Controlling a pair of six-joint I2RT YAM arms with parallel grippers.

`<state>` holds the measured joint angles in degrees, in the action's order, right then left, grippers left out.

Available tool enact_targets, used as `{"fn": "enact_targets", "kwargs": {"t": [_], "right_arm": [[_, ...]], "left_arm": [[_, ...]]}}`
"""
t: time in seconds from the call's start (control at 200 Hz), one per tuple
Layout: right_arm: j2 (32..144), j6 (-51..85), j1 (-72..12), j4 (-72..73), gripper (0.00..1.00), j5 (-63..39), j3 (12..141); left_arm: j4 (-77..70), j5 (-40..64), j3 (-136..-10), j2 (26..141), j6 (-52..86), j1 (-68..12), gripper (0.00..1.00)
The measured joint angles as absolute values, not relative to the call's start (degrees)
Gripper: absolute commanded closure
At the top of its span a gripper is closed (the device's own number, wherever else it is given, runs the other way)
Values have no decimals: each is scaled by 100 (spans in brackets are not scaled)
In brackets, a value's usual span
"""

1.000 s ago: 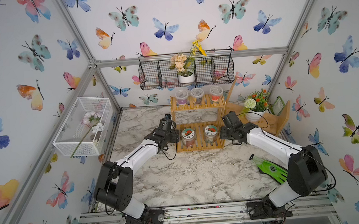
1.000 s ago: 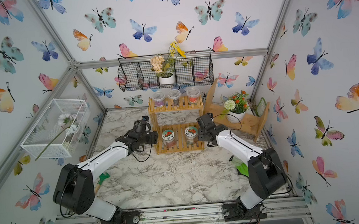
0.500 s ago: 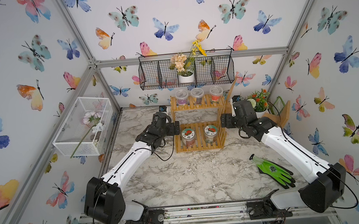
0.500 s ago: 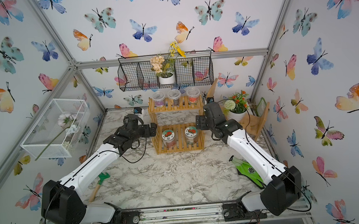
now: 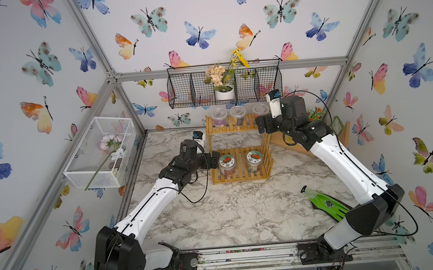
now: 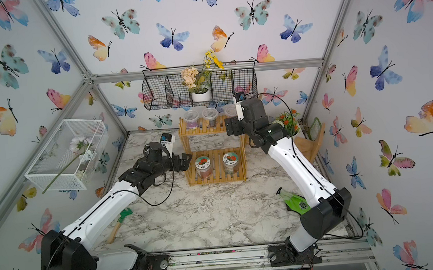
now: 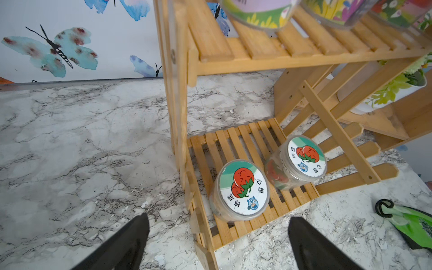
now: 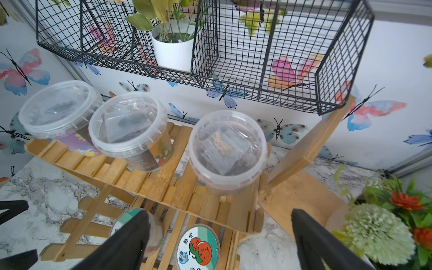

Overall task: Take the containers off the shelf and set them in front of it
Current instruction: 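Pick up a container from the shelf.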

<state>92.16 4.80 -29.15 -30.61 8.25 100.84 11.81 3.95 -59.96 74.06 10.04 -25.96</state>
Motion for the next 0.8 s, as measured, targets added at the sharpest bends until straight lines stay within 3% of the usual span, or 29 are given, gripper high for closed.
{"fn": "enact_targets", "kwargs": {"t": [0.796], "right_arm": [[10230, 397, -2692, -3127, 2, 591, 11017]], "left_arm": [[1151, 539, -5986, 7395, 902, -2506, 1]]}}
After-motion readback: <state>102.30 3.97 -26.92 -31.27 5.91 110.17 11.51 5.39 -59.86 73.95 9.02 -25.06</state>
